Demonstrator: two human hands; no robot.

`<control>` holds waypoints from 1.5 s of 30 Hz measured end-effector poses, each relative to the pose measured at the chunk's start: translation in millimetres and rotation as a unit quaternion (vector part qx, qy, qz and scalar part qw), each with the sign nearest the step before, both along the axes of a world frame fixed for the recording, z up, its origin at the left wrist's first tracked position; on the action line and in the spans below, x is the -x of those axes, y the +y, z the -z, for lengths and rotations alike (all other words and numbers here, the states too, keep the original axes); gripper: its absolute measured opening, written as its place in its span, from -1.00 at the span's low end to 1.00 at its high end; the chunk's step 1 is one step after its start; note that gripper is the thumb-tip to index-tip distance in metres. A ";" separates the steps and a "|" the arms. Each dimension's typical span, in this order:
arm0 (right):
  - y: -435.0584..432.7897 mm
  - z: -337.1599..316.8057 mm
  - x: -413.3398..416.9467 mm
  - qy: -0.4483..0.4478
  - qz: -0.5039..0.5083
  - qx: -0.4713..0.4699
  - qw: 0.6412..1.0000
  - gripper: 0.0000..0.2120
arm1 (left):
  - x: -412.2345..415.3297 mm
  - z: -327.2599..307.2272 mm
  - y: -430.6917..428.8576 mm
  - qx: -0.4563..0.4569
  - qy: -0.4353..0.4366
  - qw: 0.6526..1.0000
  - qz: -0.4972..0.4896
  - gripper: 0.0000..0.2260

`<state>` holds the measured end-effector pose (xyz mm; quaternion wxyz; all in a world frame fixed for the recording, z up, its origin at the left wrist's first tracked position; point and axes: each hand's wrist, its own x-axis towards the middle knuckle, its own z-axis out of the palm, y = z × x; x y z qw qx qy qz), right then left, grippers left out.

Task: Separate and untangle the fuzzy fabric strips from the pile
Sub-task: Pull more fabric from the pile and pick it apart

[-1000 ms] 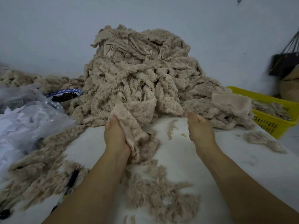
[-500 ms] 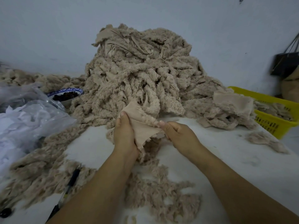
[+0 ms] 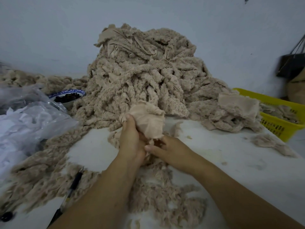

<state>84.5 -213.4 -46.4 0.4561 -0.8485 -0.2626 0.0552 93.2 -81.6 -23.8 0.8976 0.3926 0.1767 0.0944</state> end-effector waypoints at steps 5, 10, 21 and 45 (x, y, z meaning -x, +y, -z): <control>-12.7 -2.9 -2.1 -0.061 0.043 0.084 0.994 -0.84 | -1.8 -4.1 2.0 0.056 -0.062 0.996 0.038 -0.59; -44.1 -7.3 -17.4 -0.059 0.164 0.096 0.980 -0.75 | 1.7 -8.8 21.2 0.022 -0.029 0.997 0.062 -0.50; -34.5 -13.6 -12.6 0.274 0.105 -0.326 0.899 -0.56 | 28.1 8.9 -20.8 -0.463 -0.134 0.811 0.332 -0.68; -25.2 -5.6 -16.7 0.188 0.101 -0.302 0.929 -0.55 | 18.9 5.9 -14.9 -0.348 -0.121 0.898 0.241 -0.87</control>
